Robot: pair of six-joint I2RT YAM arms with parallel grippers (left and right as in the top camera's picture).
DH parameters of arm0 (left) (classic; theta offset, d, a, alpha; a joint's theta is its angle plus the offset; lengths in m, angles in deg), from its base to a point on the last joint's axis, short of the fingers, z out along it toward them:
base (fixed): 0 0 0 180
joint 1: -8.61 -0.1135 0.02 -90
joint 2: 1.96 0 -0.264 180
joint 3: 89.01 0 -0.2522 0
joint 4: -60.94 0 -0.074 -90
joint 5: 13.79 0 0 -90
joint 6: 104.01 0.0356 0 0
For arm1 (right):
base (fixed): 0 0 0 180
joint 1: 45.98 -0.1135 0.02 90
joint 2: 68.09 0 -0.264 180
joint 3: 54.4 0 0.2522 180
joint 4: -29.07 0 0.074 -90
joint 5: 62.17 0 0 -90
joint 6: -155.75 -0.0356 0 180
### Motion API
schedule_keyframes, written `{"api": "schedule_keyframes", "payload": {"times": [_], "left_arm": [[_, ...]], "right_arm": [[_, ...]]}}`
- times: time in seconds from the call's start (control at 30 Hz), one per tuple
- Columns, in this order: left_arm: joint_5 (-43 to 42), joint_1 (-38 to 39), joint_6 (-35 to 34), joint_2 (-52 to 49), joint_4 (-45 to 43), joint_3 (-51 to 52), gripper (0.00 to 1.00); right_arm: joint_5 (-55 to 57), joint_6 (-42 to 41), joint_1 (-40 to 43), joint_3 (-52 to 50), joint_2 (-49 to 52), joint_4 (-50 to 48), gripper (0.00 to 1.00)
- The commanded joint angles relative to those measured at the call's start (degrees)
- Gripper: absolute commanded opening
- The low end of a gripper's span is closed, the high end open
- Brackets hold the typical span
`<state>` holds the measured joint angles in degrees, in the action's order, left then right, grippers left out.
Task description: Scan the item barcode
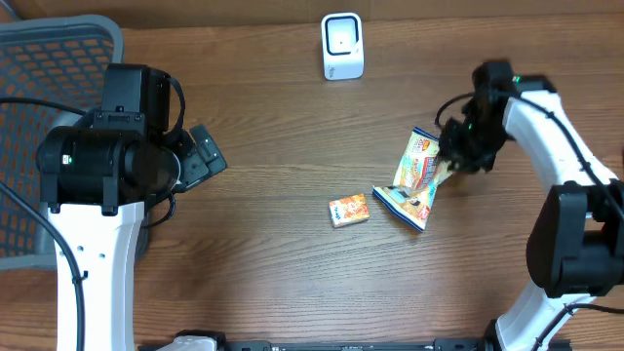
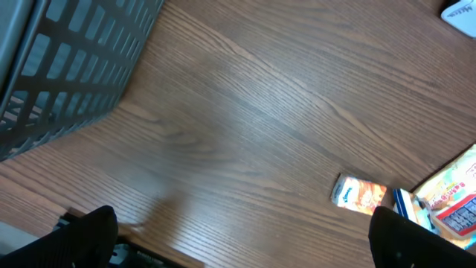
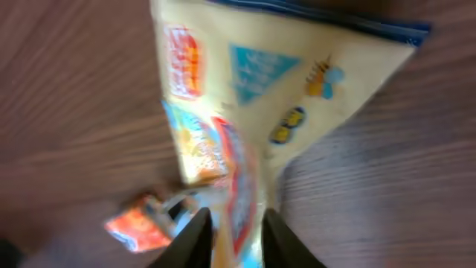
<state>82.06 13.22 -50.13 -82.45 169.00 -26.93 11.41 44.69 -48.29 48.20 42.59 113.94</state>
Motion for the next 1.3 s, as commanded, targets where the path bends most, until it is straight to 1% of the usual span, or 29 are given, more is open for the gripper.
{"api": "schedule_keyframes", "payload": {"times": [0.0,0.07,0.1,0.2,0.3,0.33,0.37,0.5,0.63,0.83,0.93,1.0,1.1,1.13,1.27], "left_arm": [[0.7,-0.3,-1.2,-0.1,0.0,0.2,1.0],[0.7,-0.3,-1.2,-0.1,0.0,0.2,0.99],[0.7,-0.3,-1.2,-0.1,0.0,0.2,0.99],[0.7,-0.3,-1.2,-0.1,0.0,0.2,0.99],[0.7,-0.3,-1.2,-0.1,0.0,0.2,1.0],[0.7,-0.3,-1.2,-0.1,0.0,0.2,1.0],[0.7,-0.3,-1.2,-0.1,0.0,0.2,0.99],[0.7,-0.3,-1.2,-0.1,0.0,0.2,1.0],[0.7,-0.3,-1.2,-0.1,0.0,0.2,1.0],[0.7,-0.3,-1.2,-0.1,0.0,0.2,0.99],[0.7,-0.3,-1.2,-0.1,0.0,0.2,1.0],[0.7,-0.3,-1.2,-0.1,0.0,0.2,1.0],[0.7,-0.3,-1.2,-0.1,0.0,0.2,1.0],[0.7,-0.3,-1.2,-0.1,0.0,0.2,0.99],[0.7,-0.3,-1.2,-0.1,0.0,0.2,0.99]], "right_arm": [[-2.0,3.8,-0.3,7.0,-0.4,0.7,0.13],[-2.8,5.0,-0.3,7.3,-0.4,0.1,0.08],[-2.8,5.0,-0.2,7.1,-0.4,0.2,0.04],[-4.5,5.3,0.3,4.0,-0.3,0.0,0.04],[-9.1,8.3,0.5,-0.7,-0.3,-3.4,0.04],[-11.3,9.1,0.5,-2.7,-0.3,-5.4,0.04],[-13.3,9.3,0.5,-7.9,-0.3,-10.7,0.04],[-13.0,8.9,1.0,-17.1,0.3,-19.1,0.04],[-14.4,9.2,4.0,-25.2,2.9,-27.5,0.04],[-22.0,12.8,7.3,-26.9,7.8,-31.2,0.04],[-22.3,12.8,7.5,-26.7,7.9,-31.4,0.04],[-22.3,12.8,7.5,-25.1,7.7,-29.2,0.04],[-22.0,14.8,7.5,-20.8,6.9,-22.9,0.04],[-20.8,16.1,7.5,-17.8,6.1,-18.8,0.04],[-15.0,16.6,7.5,-9.1,3.0,-8.6,0.04]]}}
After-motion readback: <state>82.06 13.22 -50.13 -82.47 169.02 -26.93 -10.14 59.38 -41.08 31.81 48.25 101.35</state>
